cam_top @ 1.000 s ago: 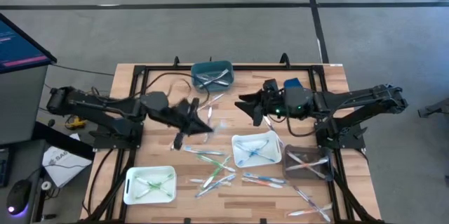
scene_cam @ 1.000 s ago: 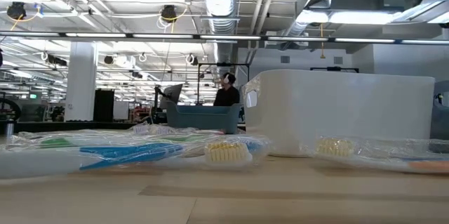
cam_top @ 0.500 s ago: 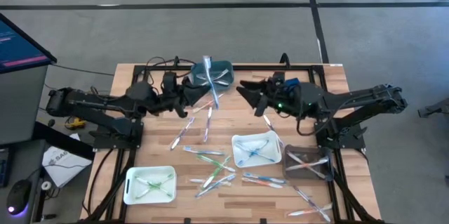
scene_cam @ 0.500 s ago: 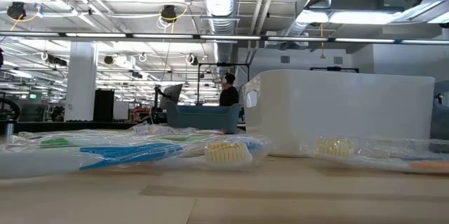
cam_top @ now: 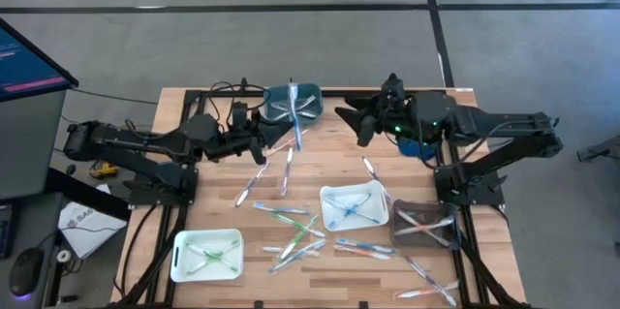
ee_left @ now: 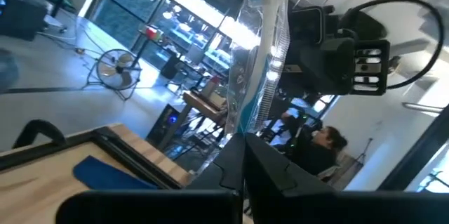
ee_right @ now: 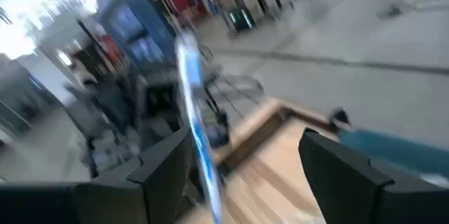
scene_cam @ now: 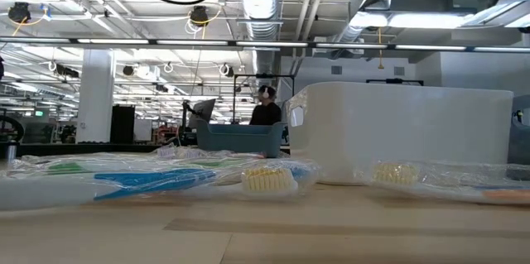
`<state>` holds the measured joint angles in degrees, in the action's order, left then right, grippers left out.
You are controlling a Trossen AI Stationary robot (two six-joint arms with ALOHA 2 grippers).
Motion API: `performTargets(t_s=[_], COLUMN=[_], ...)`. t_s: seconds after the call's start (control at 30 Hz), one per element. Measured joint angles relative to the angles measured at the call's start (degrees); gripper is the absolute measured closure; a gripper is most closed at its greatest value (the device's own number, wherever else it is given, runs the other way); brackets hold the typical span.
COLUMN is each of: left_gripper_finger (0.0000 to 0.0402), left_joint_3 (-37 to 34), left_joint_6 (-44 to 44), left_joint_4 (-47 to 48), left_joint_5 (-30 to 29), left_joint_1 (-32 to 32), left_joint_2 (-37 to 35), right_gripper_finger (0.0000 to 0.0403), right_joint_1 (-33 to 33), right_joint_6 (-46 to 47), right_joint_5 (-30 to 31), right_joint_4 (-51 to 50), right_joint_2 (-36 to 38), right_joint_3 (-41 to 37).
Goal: Pick & Place Toothbrushes
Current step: Put the blue toothbrush into the top white bin
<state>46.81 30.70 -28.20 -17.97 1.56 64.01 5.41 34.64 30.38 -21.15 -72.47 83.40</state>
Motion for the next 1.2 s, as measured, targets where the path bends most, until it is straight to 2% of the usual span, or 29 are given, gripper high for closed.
performTargets(t_s=[0.07, 0.13, 0.23, 0.37, 0.6, 0.83, 1.2], left_gripper_finger=[0.0401, 0.0401, 0.0401, 0.0401, 0.0401, 0.0401, 0.0401], left_joint_3=[0.0, 0.0, 0.0, -0.01, -0.04, -0.04, -0.04], left_joint_6=[-0.74, -1.85, -2.24, -2.29, -0.97, 1.02, 2.72], left_joint_4=[0.53, 0.36, 0.4, 0.52, 0.19, -0.18, -0.12], left_joint_5=[-1.32, -2.02, -2.65, -2.63, -1.88, -0.56, -0.68], left_joint_1=[-0.04, -0.11, -0.13, -0.13, -0.28, 0.0, -0.48], left_joint_2=[0.0, 0.0, 0.0, 0.35, 0.25, 0.13, 0.13], right_gripper_finger=[0.0141, 0.013, 0.0107, 0.0066, 0.0018, 0.0019, 0.0052], right_joint_1=[-0.15, -1.03, -2.59, -4.4, -6.78, -7.63, -7.72], right_joint_6=[2.2, 2.94, 3.87, 3.93, -4.15, -9.1, -7.8], right_joint_5=[-1.5, -5.74, -11.65, -13.2, -23.19, -24.33, -24.16], right_joint_4=[-4.62, -6.05, -3.15, -2.46, -3.73, -11.23, -14.65], right_joint_2=[-0.79, -1.82, -4.95, -10.74, -18.7, -23.98, -24.39], right_joint_3=[1.79, 2.73, 5.18, 10.48, 20.8, 27.22, 27.65])
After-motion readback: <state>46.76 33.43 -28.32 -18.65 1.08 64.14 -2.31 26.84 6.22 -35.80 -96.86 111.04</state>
